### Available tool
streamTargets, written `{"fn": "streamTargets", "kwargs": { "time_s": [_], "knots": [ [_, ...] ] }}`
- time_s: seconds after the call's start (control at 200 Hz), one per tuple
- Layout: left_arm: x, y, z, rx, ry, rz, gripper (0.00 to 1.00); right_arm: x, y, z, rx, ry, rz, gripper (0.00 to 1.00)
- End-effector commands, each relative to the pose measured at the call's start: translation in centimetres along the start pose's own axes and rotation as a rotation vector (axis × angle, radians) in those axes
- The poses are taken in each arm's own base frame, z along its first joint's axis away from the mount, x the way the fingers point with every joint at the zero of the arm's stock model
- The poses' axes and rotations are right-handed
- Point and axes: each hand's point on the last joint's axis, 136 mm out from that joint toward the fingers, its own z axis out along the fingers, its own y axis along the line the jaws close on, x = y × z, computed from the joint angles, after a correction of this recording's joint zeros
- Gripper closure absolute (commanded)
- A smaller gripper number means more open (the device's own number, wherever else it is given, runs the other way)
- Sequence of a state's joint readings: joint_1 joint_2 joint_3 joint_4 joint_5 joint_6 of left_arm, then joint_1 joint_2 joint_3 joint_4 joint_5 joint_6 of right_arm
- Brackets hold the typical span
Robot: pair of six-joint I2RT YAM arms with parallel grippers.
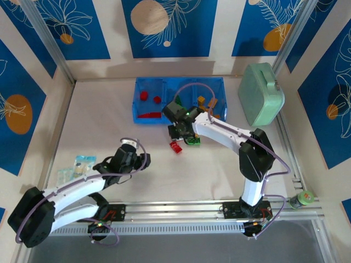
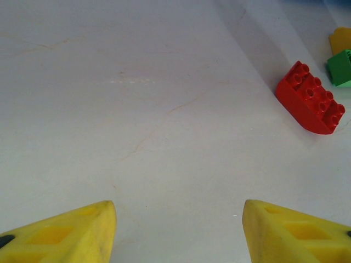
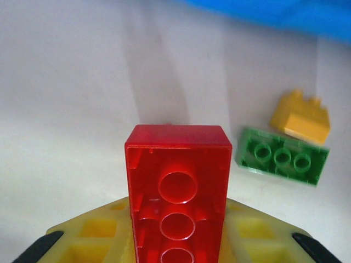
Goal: Sort the legos into containers by color
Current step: Pick up the lego from the center of the table, then place the lego in the container.
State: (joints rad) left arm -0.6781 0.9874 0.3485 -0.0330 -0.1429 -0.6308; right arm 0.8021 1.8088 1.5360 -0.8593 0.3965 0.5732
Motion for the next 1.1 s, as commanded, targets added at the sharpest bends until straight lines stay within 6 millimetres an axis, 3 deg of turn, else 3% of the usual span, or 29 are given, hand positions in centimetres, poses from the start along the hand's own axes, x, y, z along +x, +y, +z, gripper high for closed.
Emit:
{"fn": "streamTargets", "kwargs": {
  "time_s": [0.0,0.22,0.475,0.745,1.096],
  "knots": [
    [0.2,0.4,-0.4,-0.001,-0.011,-0.018,0.38,-2.7,0.9,-1.9,-0.029,-0.049,-0.039,0.69],
    [0.5,1.0,-1.9,-0.01,-0.014,-0.021,0.39,-7.3,3.5,-1.8,-0.063,-0.091,-0.079,0.69],
    [-0.5,0.8,-4.0,0.028,-0.083,-0.006,0.39,-11.7,5.2,0.9,-0.071,-0.135,-0.071,0.7],
    [-1.9,-0.3,-5.6,0.097,-0.156,0.006,0.39,-14.4,6.5,4.4,-0.096,-0.13,-0.056,0.69],
    [-2.3,-0.4,-6.5,0.102,-0.174,0.01,0.39,-17.6,7.6,5.5,-0.18,-0.214,-0.028,0.69]
  ]
}}
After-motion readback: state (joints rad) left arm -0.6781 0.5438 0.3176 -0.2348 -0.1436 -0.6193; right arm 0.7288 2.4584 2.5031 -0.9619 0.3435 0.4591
